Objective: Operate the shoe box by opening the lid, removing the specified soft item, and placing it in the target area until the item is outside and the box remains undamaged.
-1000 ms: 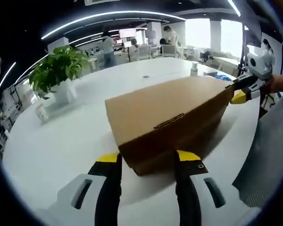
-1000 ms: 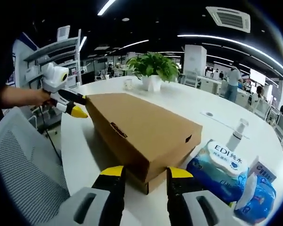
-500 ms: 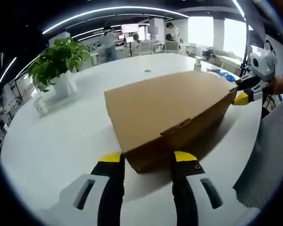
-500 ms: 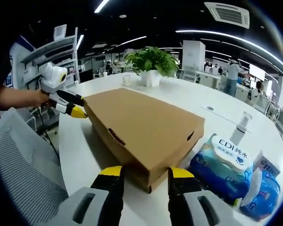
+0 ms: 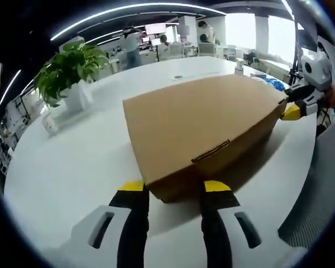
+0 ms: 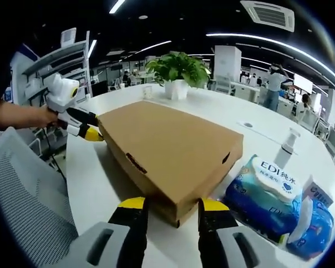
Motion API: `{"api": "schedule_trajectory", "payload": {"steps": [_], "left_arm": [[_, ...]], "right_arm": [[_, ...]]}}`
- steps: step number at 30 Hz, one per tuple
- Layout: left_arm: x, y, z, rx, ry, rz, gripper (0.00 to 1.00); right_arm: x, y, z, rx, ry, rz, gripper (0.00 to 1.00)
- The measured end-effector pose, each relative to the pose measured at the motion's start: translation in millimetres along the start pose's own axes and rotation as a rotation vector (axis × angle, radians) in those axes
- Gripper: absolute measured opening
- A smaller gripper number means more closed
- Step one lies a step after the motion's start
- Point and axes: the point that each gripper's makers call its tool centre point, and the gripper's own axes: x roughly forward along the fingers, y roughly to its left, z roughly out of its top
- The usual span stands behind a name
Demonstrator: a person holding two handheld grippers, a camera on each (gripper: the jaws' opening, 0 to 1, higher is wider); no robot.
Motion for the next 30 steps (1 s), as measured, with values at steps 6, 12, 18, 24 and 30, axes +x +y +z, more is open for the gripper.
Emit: {"api": "schedule_trajectory", "payload": {"steps": [6, 12, 18, 24, 30], "left_arm": [[5.6, 3.9, 1.8, -0.010, 0.015, -0.004, 0.33], [12.5, 11.5, 6.9, -0.010, 0.021, -0.003, 0.33], [21.6, 18.4, 13.8, -0.012, 0.022, 0.004, 0.33], [32.6, 27.7, 22.2, -0.012, 0.027, 0.004, 0.33], [40.2, 33.7, 27.5, -0.014, 0.022, 0.004, 0.33]], "right_arm": [[4.9, -3.7, 3.6, 0.004, 0.000, -0.003, 0.32], [12.3, -9.0, 9.2, 0.006, -0.004, -0.005, 0.32], [21.5, -18.0, 16.6, 0.006, 0.000, -0.007, 0.32], [31.6, -27.1, 24.4, 0.008, 0.004, -0.009, 0.32], [39.3, -35.1, 30.5, 0.006, 0.007, -0.010, 0.32]]}}
